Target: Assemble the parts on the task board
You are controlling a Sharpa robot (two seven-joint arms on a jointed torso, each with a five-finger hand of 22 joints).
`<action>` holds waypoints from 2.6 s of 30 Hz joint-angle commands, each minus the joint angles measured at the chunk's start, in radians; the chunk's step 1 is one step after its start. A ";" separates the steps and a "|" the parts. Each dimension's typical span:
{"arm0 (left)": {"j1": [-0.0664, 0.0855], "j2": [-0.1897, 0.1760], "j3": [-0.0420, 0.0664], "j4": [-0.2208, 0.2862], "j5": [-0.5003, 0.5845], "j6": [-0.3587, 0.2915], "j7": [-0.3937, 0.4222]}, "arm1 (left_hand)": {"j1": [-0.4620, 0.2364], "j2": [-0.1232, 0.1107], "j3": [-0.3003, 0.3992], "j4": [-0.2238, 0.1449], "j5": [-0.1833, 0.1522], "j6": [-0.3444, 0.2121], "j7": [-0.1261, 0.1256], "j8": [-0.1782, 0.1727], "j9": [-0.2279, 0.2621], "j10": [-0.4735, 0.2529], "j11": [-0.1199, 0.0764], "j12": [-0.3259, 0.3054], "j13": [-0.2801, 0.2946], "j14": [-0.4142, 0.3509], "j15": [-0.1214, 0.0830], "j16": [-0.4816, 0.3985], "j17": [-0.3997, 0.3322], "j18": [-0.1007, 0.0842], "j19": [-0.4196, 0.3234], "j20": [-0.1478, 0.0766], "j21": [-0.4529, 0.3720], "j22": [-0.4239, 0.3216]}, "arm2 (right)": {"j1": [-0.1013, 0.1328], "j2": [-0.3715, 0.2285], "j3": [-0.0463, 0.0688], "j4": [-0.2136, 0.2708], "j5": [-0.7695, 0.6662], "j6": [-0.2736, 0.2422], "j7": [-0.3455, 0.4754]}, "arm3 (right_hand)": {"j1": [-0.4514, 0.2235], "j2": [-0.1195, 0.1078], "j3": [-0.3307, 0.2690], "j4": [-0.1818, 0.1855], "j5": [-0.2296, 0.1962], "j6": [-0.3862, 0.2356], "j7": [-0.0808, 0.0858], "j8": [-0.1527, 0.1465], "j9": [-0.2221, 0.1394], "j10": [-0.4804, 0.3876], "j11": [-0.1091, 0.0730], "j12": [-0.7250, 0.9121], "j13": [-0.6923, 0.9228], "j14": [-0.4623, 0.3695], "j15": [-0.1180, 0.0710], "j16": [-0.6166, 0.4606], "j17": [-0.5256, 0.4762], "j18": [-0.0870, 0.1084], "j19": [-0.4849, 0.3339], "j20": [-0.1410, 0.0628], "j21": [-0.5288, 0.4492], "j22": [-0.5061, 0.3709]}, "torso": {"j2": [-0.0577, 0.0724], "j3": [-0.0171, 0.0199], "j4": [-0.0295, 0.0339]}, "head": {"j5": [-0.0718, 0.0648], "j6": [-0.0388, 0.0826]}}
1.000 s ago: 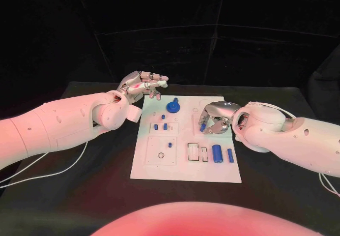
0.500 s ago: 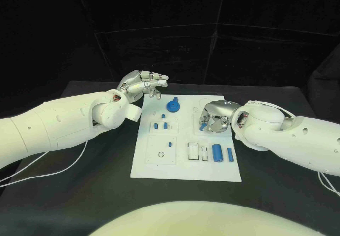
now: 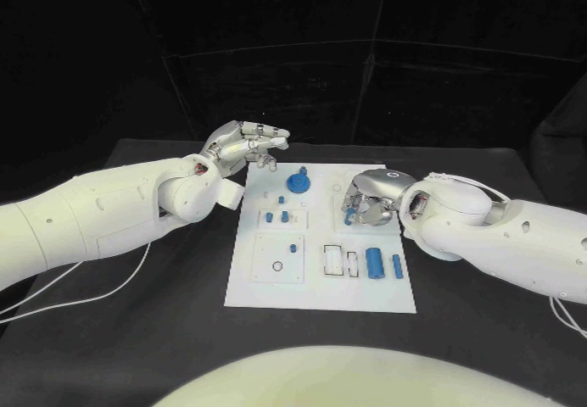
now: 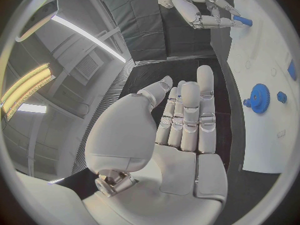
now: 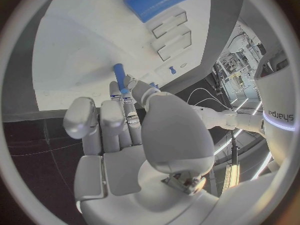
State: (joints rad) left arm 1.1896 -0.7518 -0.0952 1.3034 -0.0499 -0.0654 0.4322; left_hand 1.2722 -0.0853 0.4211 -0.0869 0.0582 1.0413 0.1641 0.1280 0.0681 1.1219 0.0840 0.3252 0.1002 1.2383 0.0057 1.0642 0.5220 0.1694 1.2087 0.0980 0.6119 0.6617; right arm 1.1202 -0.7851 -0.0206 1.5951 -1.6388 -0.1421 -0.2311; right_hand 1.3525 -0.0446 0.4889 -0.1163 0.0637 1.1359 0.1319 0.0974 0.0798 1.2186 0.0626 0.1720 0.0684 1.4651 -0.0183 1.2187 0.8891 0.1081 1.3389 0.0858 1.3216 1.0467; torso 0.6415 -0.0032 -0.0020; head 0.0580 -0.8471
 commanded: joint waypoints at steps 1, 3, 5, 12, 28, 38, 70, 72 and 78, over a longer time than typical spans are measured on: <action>0.001 0.000 0.001 -0.001 0.005 0.012 0.003 | 0.001 0.005 -0.007 -0.001 -0.003 -0.004 -0.001 0.001 -0.001 -0.007 0.003 0.005 0.001 -0.005 -0.001 -0.001 -0.001 0.013 -0.003 0.007 -0.004 -0.002 | 0.002 -0.018 0.002 0.033 0.009 -0.091 0.027 | 0.013 0.003 0.016 -0.004 0.002 0.005 0.004 -0.003 -0.001 0.007 0.000 -0.005 0.001 0.022 -0.003 0.037 0.062 -0.009 0.010 0.000 0.007 0.004 | -0.001 0.0003 -0.0014 | 0.002 0.002; 0.001 -0.001 0.001 -0.003 0.005 0.011 0.004 | 0.001 0.005 -0.007 -0.001 -0.003 -0.004 -0.001 0.001 -0.001 -0.007 0.003 0.005 0.001 -0.005 -0.001 -0.001 -0.001 0.013 -0.003 0.007 -0.004 -0.002 | 0.003 -0.033 0.002 0.058 0.021 -0.106 0.032 | 0.009 -0.003 0.026 -0.007 0.004 0.005 0.005 -0.005 -0.001 0.008 0.003 -0.009 0.001 0.043 -0.001 0.116 0.211 -0.009 0.010 0.002 0.009 0.006 | -0.001 -0.0001 -0.0017 | 0.001 0.003; 0.001 -0.001 0.001 -0.004 0.005 0.011 0.004 | 0.001 0.005 -0.007 -0.001 -0.003 -0.004 -0.001 0.001 -0.001 -0.007 0.003 0.005 0.001 -0.005 -0.001 -0.001 -0.001 0.013 -0.003 0.007 -0.004 -0.002 | 0.003 -0.049 0.002 0.088 0.035 -0.122 0.039 | 0.001 -0.010 0.051 -0.011 0.006 0.008 0.005 -0.009 -0.001 0.014 0.012 -0.017 0.001 0.106 0.013 0.352 0.682 -0.010 0.009 0.013 0.013 0.010 | -0.002 -0.0004 -0.0021 | 0.000 0.003; 0.001 -0.001 0.001 -0.006 0.005 0.010 0.004 | 0.002 0.006 -0.007 -0.002 -0.003 -0.005 -0.001 0.002 0.000 -0.007 0.003 0.005 0.001 -0.005 -0.001 -0.001 -0.002 0.013 -0.003 0.007 -0.005 -0.002 | 0.003 -0.061 0.006 0.167 0.063 -0.153 0.087 | -0.006 -0.020 0.078 -0.019 0.015 0.011 0.015 -0.017 -0.001 0.020 0.013 -0.030 0.002 0.106 0.023 0.352 0.682 -0.010 0.007 0.023 0.021 0.017 | -0.001 -0.0008 -0.0004 | -0.001 0.005; 0.001 0.007 0.001 -0.010 0.005 0.012 0.005 | 0.002 0.006 -0.007 -0.002 -0.003 -0.005 -0.001 0.002 0.000 -0.007 0.003 0.005 0.001 -0.005 -0.001 -0.001 -0.002 0.013 -0.003 0.007 -0.005 -0.002 | -0.034 0.136 -0.015 0.121 0.051 -0.094 0.178 | -0.008 -0.020 0.080 -0.019 0.026 0.008 0.017 -0.020 -0.002 0.018 0.015 -0.035 0.002 0.106 0.025 0.352 0.682 -0.010 0.005 0.025 0.022 0.017 | 0.000 -0.0009 0.0014 | 0.015 -0.006; 0.001 0.009 0.001 -0.010 0.005 0.013 0.005 | 0.002 0.006 -0.007 -0.002 -0.003 -0.005 -0.001 0.002 0.000 -0.007 0.003 0.005 0.001 -0.005 -0.001 -0.001 -0.002 0.013 -0.003 0.007 -0.005 -0.002 | -0.073 0.183 -0.020 0.076 0.029 -0.041 0.183 | -0.012 -0.025 0.074 -0.020 0.036 0.006 0.019 -0.022 -0.002 0.016 0.017 -0.037 0.002 0.106 0.027 0.352 0.682 -0.009 0.003 0.026 0.021 0.015 | 0.000 -0.0001 0.0012 | 0.029 -0.013; 0.001 0.011 0.001 -0.013 0.005 0.015 0.004 | 0.002 0.006 -0.007 -0.002 -0.003 -0.005 -0.001 0.002 0.000 -0.007 0.003 0.005 0.001 -0.005 -0.001 -0.001 -0.002 0.013 -0.003 0.007 -0.005 -0.002 | -0.094 0.228 -0.024 0.025 -0.120 0.004 0.127 | -0.016 -0.029 0.067 -0.019 0.043 0.007 0.019 -0.022 -0.002 0.016 0.017 -0.039 0.002 0.106 0.027 0.352 0.682 -0.009 0.002 0.027 0.022 0.016 | 0.000 -0.0002 0.0001 | 0.038 -0.021; 0.001 0.012 0.001 -0.013 0.005 0.015 0.003 | 0.002 0.006 -0.007 -0.002 -0.003 -0.005 -0.001 0.002 0.000 -0.007 0.003 0.005 0.001 -0.005 -0.001 -0.001 -0.002 0.013 -0.003 0.007 -0.005 -0.002 | -0.095 0.231 -0.026 0.023 -0.131 0.005 0.125 | -0.016 -0.029 0.067 -0.019 0.043 0.007 0.019 -0.022 -0.002 0.016 0.017 -0.039 0.002 0.106 0.027 0.352 0.682 -0.009 0.002 0.027 0.022 0.016 | 0.000 -0.0001 -0.0002 | 0.038 -0.022; 0.001 0.012 0.001 -0.014 0.005 0.016 0.003 | 0.002 0.006 -0.007 -0.002 -0.003 -0.005 -0.001 0.002 0.000 -0.007 0.003 0.005 0.001 -0.005 -0.001 -0.001 -0.002 0.013 -0.003 0.007 -0.005 -0.002 | -0.097 0.241 -0.029 0.021 -0.184 0.010 0.125 | -0.016 -0.029 0.066 -0.019 0.044 0.007 0.018 -0.022 -0.002 0.016 0.017 -0.039 0.002 0.106 0.027 0.352 0.682 -0.009 0.003 0.027 0.023 0.017 | 0.000 0.0002 -0.0006 | 0.038 -0.022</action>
State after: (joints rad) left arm 1.1895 -0.7411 -0.0951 1.2892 -0.0497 -0.0613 0.4311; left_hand 1.2722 -0.0853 0.4183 -0.0897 0.0582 1.0414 0.1640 0.1280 0.0682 1.1219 0.0840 0.3252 0.1001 1.2384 0.0056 1.0642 0.5215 0.1691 1.2087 0.0979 0.6120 0.6610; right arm 1.0219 -0.5460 -0.0498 1.6157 -1.7609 -0.1417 -0.0994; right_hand 1.3303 -0.0753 0.5606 -0.1341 0.1004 1.1385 0.1458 0.0715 0.0765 1.2308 0.0789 0.1370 0.0693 1.4632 0.0018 1.5683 1.3074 0.1085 1.3439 0.1053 1.3390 1.0629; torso 0.6412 -0.0034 -0.0018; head 0.0961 -0.8693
